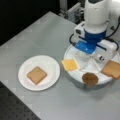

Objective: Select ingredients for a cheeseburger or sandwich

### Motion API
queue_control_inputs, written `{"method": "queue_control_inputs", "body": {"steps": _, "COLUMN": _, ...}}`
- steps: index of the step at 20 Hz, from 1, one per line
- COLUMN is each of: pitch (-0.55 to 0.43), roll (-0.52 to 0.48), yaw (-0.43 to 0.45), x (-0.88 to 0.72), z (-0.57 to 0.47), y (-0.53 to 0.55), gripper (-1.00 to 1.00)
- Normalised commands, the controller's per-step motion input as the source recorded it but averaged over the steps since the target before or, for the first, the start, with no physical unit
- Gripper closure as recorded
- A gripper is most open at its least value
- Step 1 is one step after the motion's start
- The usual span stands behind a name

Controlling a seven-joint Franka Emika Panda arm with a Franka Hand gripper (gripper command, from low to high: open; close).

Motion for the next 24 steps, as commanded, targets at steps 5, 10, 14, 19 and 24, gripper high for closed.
{"method": "queue_control_inputs", "body": {"steps": 5, "pitch": 0.020, "roll": 0.057, "yaw": 0.114, "x": 0.08, "z": -0.02, "y": -0.06, "gripper": -1.00}}
{"method": "queue_control_inputs", "body": {"steps": 10, "pitch": -0.092, "roll": 0.061, "yaw": 0.125, "x": 0.13, "z": -0.07, "y": -0.08, "gripper": -1.00}}
{"method": "queue_control_inputs", "body": {"steps": 14, "pitch": -0.090, "roll": 0.049, "yaw": 0.094, "x": 0.10, "z": -0.13, "y": -0.07, "gripper": -1.00}}
{"method": "queue_control_inputs", "body": {"steps": 19, "pitch": -0.069, "roll": 0.003, "yaw": 0.065, "x": 0.06, "z": -0.11, "y": -0.02, "gripper": -1.00}}
{"method": "queue_control_inputs", "body": {"steps": 24, "pitch": -0.086, "roll": -0.032, "yaw": 0.074, "x": 0.05, "z": -0.09, "y": 0.04, "gripper": -1.00}}
